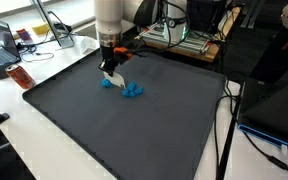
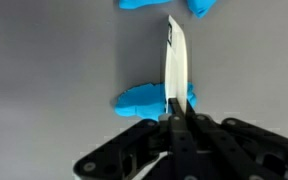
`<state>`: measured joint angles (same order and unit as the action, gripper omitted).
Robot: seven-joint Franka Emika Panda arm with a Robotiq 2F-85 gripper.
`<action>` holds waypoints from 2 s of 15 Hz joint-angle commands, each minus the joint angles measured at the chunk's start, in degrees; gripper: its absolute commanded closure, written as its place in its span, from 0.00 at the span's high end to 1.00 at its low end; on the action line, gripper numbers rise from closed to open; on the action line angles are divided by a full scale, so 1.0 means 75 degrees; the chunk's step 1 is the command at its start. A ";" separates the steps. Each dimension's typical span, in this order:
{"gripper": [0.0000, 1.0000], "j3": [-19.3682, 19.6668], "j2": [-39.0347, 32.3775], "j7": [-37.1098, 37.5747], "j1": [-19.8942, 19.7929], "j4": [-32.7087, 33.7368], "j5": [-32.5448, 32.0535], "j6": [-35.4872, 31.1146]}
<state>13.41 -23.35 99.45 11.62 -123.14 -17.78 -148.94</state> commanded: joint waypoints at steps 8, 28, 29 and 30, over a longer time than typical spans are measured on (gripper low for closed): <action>0.01 -0.0240 0.1001 -0.0181 -0.0081 -0.0268 -0.0258 0.0853; 0.01 -0.1222 0.1974 -0.0398 -0.0513 -0.0492 0.0274 0.0126; 0.01 -0.1274 0.1950 -0.0367 -0.0461 -0.0403 0.0202 0.0258; 0.01 -0.1339 0.1934 -0.0357 -0.0421 -0.0339 0.0165 0.0294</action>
<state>4.94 -10.16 96.48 8.38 -125.20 -16.87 -146.88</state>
